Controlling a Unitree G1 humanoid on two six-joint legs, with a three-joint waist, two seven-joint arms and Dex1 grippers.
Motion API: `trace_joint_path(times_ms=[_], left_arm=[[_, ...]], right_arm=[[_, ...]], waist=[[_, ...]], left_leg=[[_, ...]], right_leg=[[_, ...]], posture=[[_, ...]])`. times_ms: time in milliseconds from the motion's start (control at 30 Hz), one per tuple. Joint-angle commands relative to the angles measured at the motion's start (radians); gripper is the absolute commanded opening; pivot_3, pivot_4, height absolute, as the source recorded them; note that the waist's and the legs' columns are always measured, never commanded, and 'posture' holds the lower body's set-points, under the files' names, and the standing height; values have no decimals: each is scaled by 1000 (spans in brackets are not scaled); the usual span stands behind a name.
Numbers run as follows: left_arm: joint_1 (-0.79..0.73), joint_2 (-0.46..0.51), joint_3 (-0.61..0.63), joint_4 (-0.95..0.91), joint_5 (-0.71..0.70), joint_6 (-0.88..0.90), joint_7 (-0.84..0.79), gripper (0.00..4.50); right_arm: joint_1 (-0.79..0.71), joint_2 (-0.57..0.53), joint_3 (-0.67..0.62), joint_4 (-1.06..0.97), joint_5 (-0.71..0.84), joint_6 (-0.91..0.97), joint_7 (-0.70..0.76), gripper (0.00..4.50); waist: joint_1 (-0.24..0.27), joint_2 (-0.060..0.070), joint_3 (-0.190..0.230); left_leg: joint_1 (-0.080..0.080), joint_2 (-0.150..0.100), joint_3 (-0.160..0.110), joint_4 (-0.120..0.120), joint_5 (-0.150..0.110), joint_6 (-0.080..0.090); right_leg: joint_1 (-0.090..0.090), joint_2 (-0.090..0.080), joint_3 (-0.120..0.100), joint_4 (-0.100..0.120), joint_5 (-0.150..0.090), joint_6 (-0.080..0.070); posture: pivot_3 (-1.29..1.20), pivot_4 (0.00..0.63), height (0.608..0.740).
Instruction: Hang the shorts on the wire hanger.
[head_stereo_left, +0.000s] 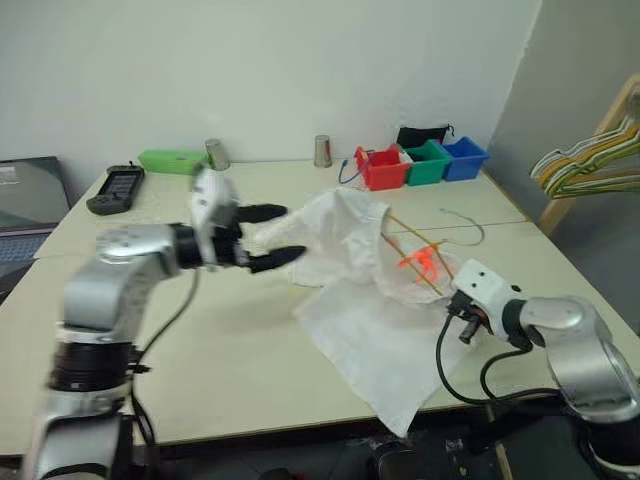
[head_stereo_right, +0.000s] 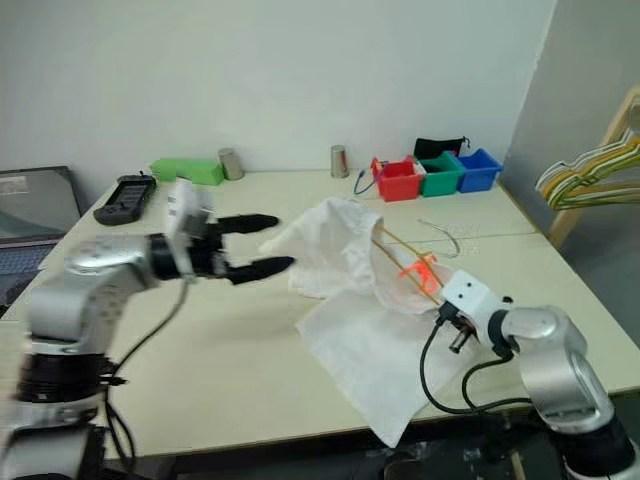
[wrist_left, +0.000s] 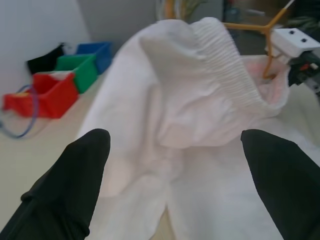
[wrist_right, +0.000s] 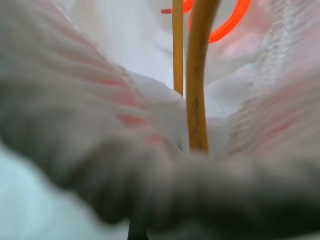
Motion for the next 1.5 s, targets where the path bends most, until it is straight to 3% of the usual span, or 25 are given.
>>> trace_joint_path(times_ms=[33, 233, 433, 800, 900, 1067, 1500], left_arm=[[-44, -43, -37, -60, -11, -22, 13, 4483], [-93, -205, -130, -28, -1, -76, 27, 4483], [-192, -374, -205, 105, 82, -184, 85, 4483], [-218, -477, -234, 184, 113, -253, 93, 4483], [-237, -512, -240, 208, 121, -279, 98, 4483], [-288, -565, -248, 268, 145, -325, 100, 4483], [-322, -606, -245, 308, 173, -358, 104, 4483]], right_arm=[[41, -4, -111, -136, 38, 165, -42, 0], [143, 74, -277, -291, 48, 444, -153, 0], [131, 205, -426, -255, 26, 450, -274, 0], [169, 184, -575, -195, 91, 450, -323, 0], [102, 148, -618, -106, 95, 450, -352, 0], [-86, 29, -585, 89, 119, 450, -398, 0], [-420, -57, -611, 530, 164, 450, -525, 0]], waist=[[-26, 0, 0], [-104, 2, -2], [-174, 2, -2], [-287, 6, -5], [-299, 6, -5], [-307, 6, -5], [-300, 8, -5]], left_leg=[[0, 0, 0, 0, 0, 0], [1, 0, -1, -2, 0, 0], [0, 0, -1, -2, -1, 0], [3, -1, 0, -5, -8, 10], [4, -1, 0, -5, -10, 9], [5, -2, 1, -5, -10, 9], [6, -6, 2, -7, -10, 10]], right_leg=[[0, 0, 0, 0, 0, 0], [0, 0, 0, 1, -3, 0], [0, 0, 0, -1, -4, 1], [5, 0, 1, 0, -14, 0], [7, 0, 1, -1, -15, 0], [8, -2, 2, -2, -16, 1], [10, -6, 3, -4, -17, 2]], posture=[[-308, 0, 740], [-410, 0, 740], [-449, 0, 740], [-476, 0, 740], [-471, 0, 740], [-463, 0, 740], [-434, 0, 740]])
